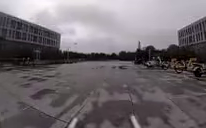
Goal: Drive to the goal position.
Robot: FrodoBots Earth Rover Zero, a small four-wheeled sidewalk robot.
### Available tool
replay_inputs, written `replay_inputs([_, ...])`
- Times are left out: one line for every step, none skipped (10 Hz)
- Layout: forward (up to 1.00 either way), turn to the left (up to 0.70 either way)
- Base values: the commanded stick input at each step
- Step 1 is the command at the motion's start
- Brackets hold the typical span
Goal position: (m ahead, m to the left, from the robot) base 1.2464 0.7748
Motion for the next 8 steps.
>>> replay_inputs([0.70,0.00])
replay_inputs([0.70,0.00])
replay_inputs([0.70,0.00])
replay_inputs([0.70,0.00])
replay_inputs([0.70,0.00])
replay_inputs([0.70,0.00])
replay_inputs([0.70,0.00])
replay_inputs([0.70,0.00])
